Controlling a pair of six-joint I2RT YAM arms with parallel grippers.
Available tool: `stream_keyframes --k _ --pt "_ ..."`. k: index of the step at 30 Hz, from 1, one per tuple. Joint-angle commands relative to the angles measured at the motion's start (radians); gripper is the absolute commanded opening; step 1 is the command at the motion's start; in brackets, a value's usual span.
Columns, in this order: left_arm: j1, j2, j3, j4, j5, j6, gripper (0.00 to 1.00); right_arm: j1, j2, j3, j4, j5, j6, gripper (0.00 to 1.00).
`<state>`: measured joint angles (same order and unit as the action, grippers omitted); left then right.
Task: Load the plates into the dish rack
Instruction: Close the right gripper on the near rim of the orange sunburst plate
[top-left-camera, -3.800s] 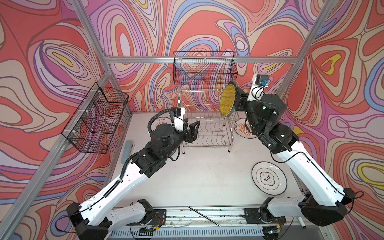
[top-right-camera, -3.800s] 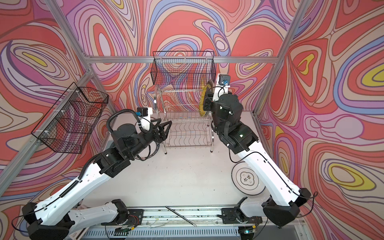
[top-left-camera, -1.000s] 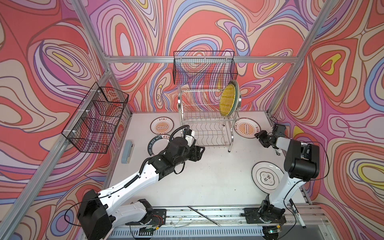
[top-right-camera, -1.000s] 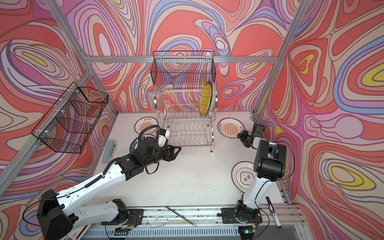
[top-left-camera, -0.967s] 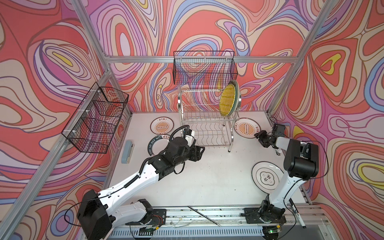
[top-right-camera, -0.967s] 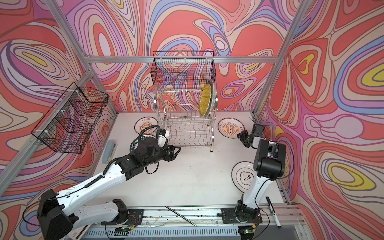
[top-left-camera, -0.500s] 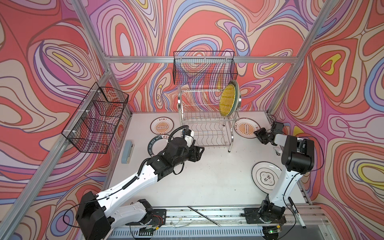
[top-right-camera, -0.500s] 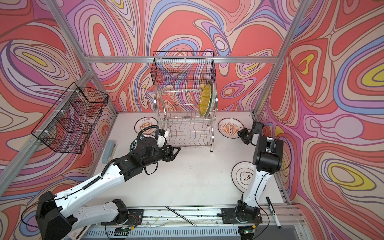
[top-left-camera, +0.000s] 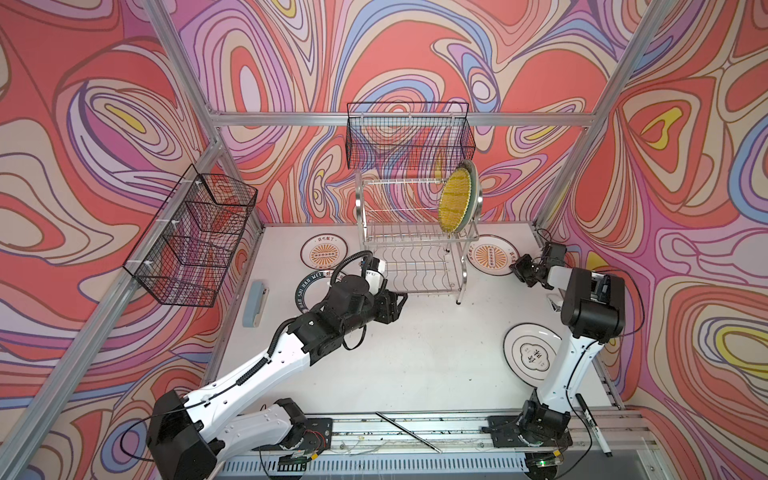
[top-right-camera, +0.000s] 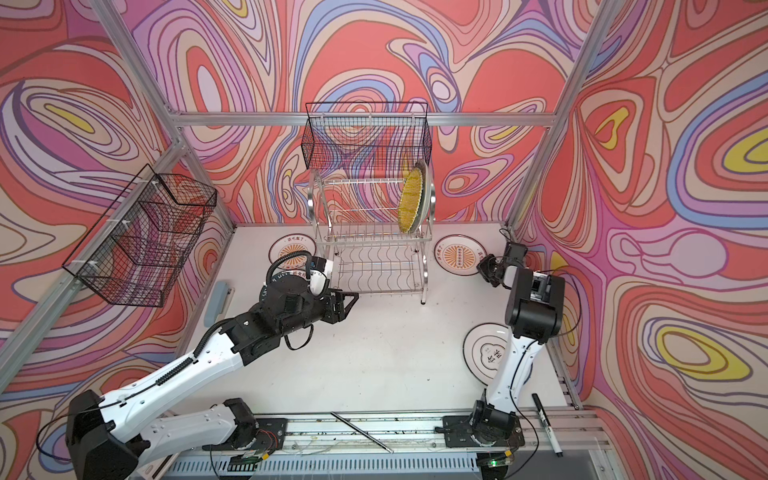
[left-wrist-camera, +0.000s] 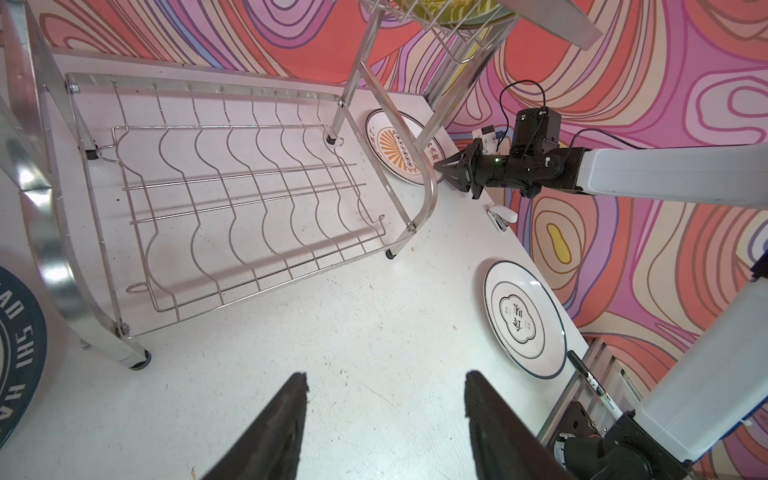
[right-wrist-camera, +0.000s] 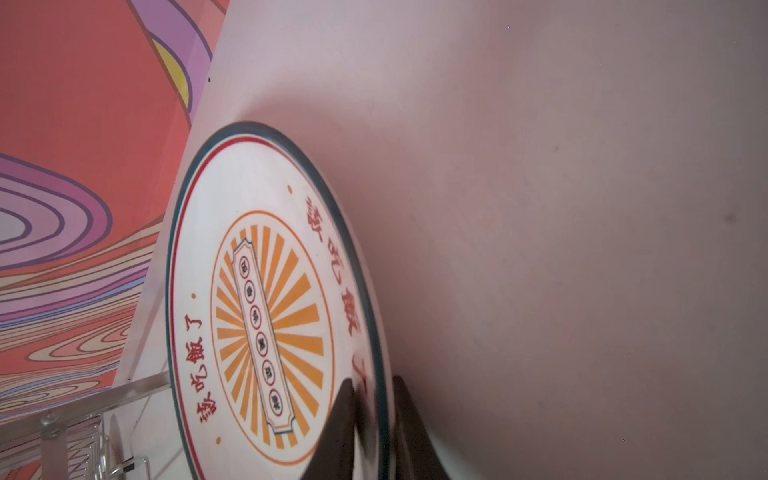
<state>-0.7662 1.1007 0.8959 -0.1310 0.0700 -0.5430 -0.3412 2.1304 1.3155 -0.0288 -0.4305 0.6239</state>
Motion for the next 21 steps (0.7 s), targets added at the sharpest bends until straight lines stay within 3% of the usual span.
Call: stream_keyframes --k 1,10,21 --pt "-0.007 -0.019 -0.008 -0.008 -0.01 0.003 0.63 0.002 0.045 -0.013 -0.069 0.015 -0.02 0.08" --pt "-0.007 -0.022 -0.009 -0.015 -0.013 0.003 0.63 0.002 -0.01 -0.039 -0.058 0.006 -0.029 0.0" --pt "-0.007 -0.013 0.002 -0.027 -0.02 0.019 0.63 -0.022 -0.11 -0.086 -0.069 -0.021 -0.056 0.0"
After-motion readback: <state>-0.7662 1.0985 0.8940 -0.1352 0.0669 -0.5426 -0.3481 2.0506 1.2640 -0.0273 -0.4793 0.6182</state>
